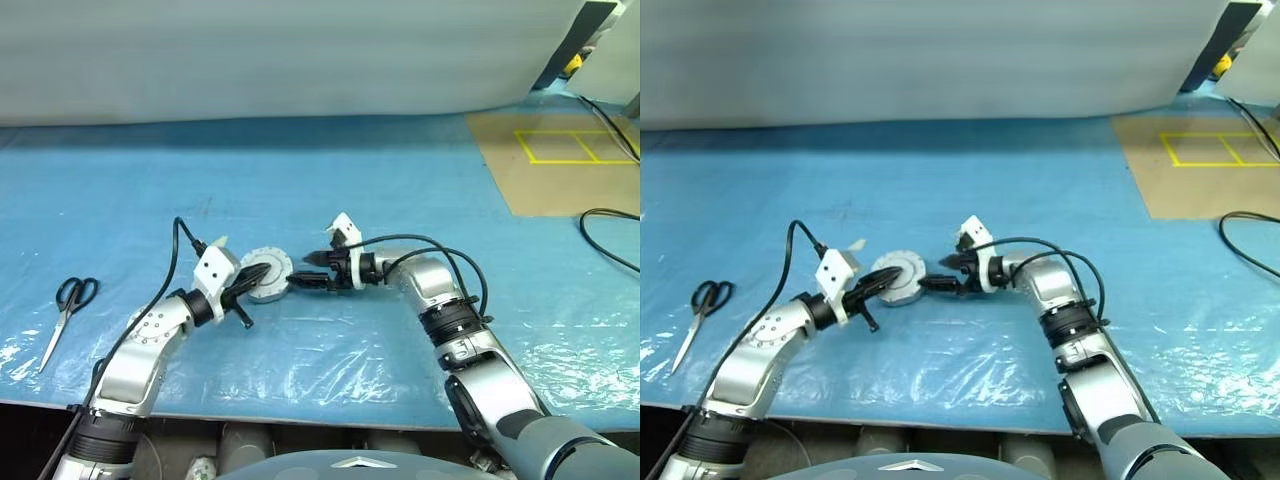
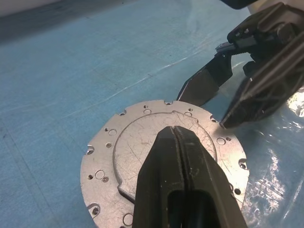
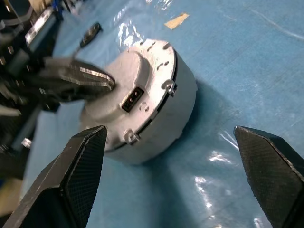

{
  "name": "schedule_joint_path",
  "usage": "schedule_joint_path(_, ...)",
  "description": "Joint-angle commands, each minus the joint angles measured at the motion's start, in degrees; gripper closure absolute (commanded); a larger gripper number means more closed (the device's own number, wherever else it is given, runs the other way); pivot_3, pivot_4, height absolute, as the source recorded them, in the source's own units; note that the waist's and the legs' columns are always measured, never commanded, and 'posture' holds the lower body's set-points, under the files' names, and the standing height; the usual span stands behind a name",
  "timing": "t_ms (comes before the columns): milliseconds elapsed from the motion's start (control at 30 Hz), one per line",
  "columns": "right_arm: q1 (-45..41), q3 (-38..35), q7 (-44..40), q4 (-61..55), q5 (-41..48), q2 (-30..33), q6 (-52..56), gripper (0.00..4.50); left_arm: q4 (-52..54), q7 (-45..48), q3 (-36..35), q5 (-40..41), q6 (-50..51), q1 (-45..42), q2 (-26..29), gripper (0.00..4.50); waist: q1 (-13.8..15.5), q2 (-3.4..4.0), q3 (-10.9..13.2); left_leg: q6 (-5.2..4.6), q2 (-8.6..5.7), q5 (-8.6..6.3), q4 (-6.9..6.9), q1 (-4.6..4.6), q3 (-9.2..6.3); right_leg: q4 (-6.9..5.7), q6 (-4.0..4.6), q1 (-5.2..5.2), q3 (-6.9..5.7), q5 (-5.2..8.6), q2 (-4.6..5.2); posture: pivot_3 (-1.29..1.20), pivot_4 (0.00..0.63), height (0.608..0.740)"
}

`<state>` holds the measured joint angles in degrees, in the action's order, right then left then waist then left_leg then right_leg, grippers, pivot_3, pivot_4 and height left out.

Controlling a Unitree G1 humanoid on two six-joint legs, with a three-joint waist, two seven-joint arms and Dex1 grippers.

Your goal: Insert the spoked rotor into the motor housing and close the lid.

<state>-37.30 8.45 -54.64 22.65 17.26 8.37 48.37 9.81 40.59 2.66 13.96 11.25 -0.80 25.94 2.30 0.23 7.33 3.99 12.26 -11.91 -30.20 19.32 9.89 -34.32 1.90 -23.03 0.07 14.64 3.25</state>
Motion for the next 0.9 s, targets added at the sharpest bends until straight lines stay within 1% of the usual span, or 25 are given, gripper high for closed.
schedule_joint_path(33,-2.24,-4.62,4.83,2.07,4.27,-2.37,10.24,0.02,-1.98,0.38,1.11,-0.7,2.11,2.59,0.72,4.5,-0.01,0.02,0.02,0.01,0.01,0.0,0.0,0.0,0.0,-0.01,0.01,0.0,0.0,0.01,-0.01,0.0,0.15,0.74)
schedule_joint_path(233,-4.5,-6.68,9.51,5.96,5.95,-4.13,18.79,0.02,-3.34,-1.73,-0.37,-1.95,-0.3,2.49,0.35,4.5,0.05,0.06,0.04,0.05,0.01,0.0,-0.01,-0.09,0.01,-0.17,0.04,0.0,0.0,0.02,-0.01,0.0,0.15,0.74)
schedule_joint_path(367,-4.61,-7.36,10.77,6.18,7.96,-4.9,24.32,0.02,-4.66,-2.45,-0.9,-2.13,-1.75,2.22,0.39,4.5,0.0,0.07,0.04,0.08,0.05,-0.01,-0.02,-0.16,0.01,-0.31,0.02,0.0,-0.02,0.01,-0.02,0.0,0.15,0.74)
schedule_joint_path(467,-3.62,-8.29,11.44,4.77,10.82,-6.06,31.36,0.02,-5.69,-2.9,-0.53,-2.65,-3.02,2.37,0.15,4.5,0.05,0.08,0.04,0.09,0.05,-0.01,-0.06,-0.19,0.02,-0.33,0.04,0.02,-0.02,0.03,-0.02,0.0,0.15,0.74)
schedule_joint_path(567,-3.06,-9.51,14.92,5.42,10.54,-7.72,31.81,0.02,-6.08,-3.23,-0.22,-2.86,-3.86,2.37,-0.08,4.5,0.02,0.09,0.04,0.1,0.07,-0.01,-0.06,-0.21,0.02,-0.35,0.03,0.02,-0.02,0.02,-0.02,0.0,0.15,0.74)
schedule_joint_path(633,-3.99,-13.66,18.71,8.7,10.62,-9.7,30.01,0.02,-6.29,-3.4,-0.19,-2.95,-4.18,2.17,-0.17,4.5,0.0,0.08,0.04,0.1,0.07,-0.01,-0.07,-0.24,0.02,-0.37,0.05,0.02,-0.02,0.03,-0.02,0.0,0.15,0.74)
schedule_joint_path(733,-5.39,-18.63,22.17,12.57,11.55,-11.68,27.55,0.67,-6.32,-3.53,-0.24,-3.01,-4.41,2.05,-0.11,4.5,-0.06,0.09,0.04,0.1,0.08,0.0,-0.12,-0.28,0.03,-0.42,0.23,0.04,-0.01,0.13,-0.01,0.0,0.15,0.74)
schedule_joint_path(800,-6.16,-21.02,22.92,13.78,12.72,-12.22,27.36,1.31,-6.21,-3.56,-0.29,-3.03,-4.4,2.14,0.07,4.5,-0.07,0.1,0.04,0.1,0.08,0.0,-0.16,-0.29,0.03,-0.42,0.28,0.04,-0.01,0.1,-0.01,0.0,0.15,0.74)
schedule_joint_path(867,-6.66,-22.6,23.1,14.17,13.9,-12.39,28.13,2.09,-6.16,-3.55,-0.3,-3.03,-4.33,2.16,0.21,4.5,-0.06,0.14,0.07,0.1,0.09,0.0,-0.16,-0.29,0.03,-0.43,0.3,0.03,-0.01,0.08,-0.01,0.0,0.15,0.74)
schedule_joint_path(900,-6.81,-23.19,23.25,14.21,14.41,-12.41,28.61,2.38,-6.13,-3.53,-0.28,-3.04,-4.3,2.13,0.25,4.5,-0.07,0.18,0.09,0.1,0.09,0.0,-0.16,-0.28,0.03,-0.43,0.3,0.02,-0.01,0.08,-0.02,0.0,0.15,0.74)
